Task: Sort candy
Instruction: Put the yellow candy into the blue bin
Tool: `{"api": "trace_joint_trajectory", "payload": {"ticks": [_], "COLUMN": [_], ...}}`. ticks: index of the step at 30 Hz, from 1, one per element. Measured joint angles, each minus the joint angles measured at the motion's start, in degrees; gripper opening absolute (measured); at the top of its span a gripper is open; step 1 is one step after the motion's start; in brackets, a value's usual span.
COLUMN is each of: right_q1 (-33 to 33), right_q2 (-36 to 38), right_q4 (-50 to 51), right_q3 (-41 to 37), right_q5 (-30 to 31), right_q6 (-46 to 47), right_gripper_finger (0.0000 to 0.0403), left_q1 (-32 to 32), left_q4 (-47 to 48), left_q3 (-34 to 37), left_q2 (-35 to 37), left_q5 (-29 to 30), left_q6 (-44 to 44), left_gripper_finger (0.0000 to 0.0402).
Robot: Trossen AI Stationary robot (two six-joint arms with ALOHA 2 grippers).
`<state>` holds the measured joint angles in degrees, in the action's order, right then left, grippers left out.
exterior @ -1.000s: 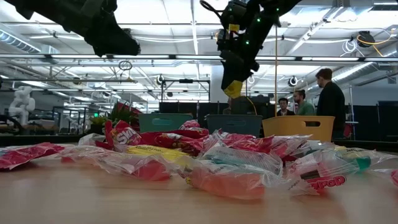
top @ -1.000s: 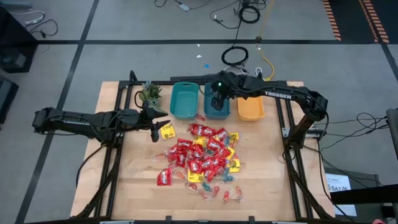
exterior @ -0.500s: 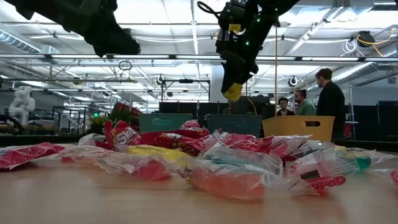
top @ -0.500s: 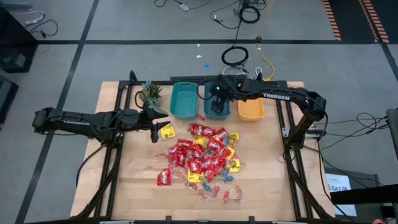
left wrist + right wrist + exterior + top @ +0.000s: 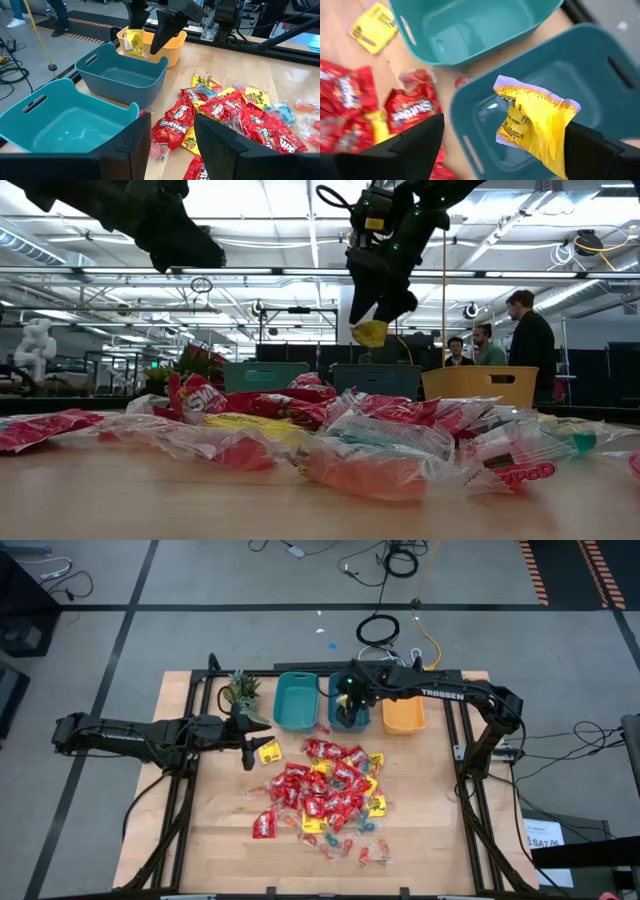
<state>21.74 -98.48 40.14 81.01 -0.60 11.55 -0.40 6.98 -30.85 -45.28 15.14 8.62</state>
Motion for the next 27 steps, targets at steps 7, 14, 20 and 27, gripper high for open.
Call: {"api": "trace_joint_trajectory", "payload": {"ticks": [7,14,20,27], "right_q1": [1.5,2.3,2.3,2.3], "right_q2": [0.0,0.0,0.0,0.0], "right_q4": [0.0,0.0,0.0,-0.1], "right_q3": [0.0,0.0,0.0,0.0], "right_q5": [-10.9,-13.3,-13.3,-13.3], "right_q6": [12.8,19.9,20.8,20.8], "right_gripper_finger": [0.0338,0.0338,0.0338,0.0338], "left_q1": [0.0,0.0,0.0,0.0], "left_q4": [0.0,0.0,-0.1,-3.0], "left_q3": [0.0,0.0,0.0,0.0], "left_q2": [0.0,0.0,0.0,-1.4], "left_q5": [0.0,0.0,0.0,0.1], "left_q6": [0.0,0.0,0.0,-0.9], "left_gripper_finger": [0.0160,0.0160,0.0160,0.0160]}}
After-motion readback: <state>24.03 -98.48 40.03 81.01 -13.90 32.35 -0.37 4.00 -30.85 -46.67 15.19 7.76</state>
